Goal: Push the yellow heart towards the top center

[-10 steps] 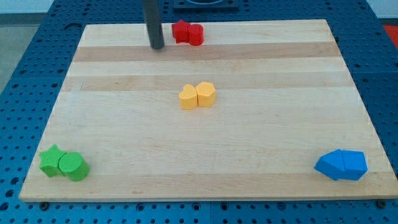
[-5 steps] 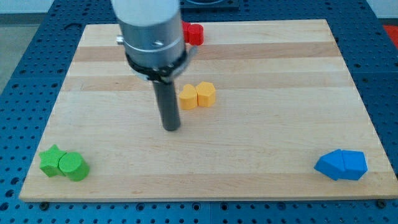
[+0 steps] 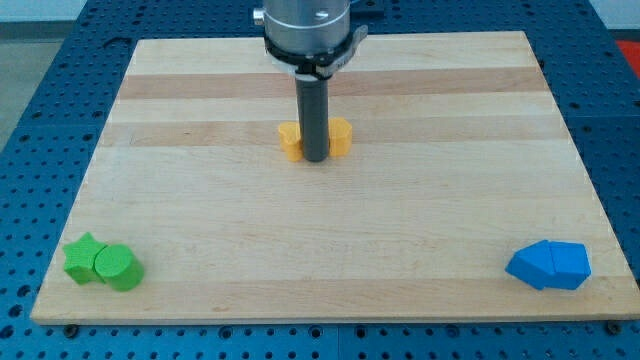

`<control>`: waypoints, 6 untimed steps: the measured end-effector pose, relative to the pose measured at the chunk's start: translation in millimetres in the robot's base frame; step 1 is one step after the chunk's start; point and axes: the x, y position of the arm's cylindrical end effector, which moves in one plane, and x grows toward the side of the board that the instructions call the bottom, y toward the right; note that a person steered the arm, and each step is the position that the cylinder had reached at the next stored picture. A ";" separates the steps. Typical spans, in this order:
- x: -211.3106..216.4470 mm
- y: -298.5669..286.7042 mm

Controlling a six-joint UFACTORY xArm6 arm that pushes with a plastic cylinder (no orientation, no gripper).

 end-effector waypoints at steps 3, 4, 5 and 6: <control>33.6 -14.0; 22.4 -35.3; -10.2 -35.3; -38.3 -30.9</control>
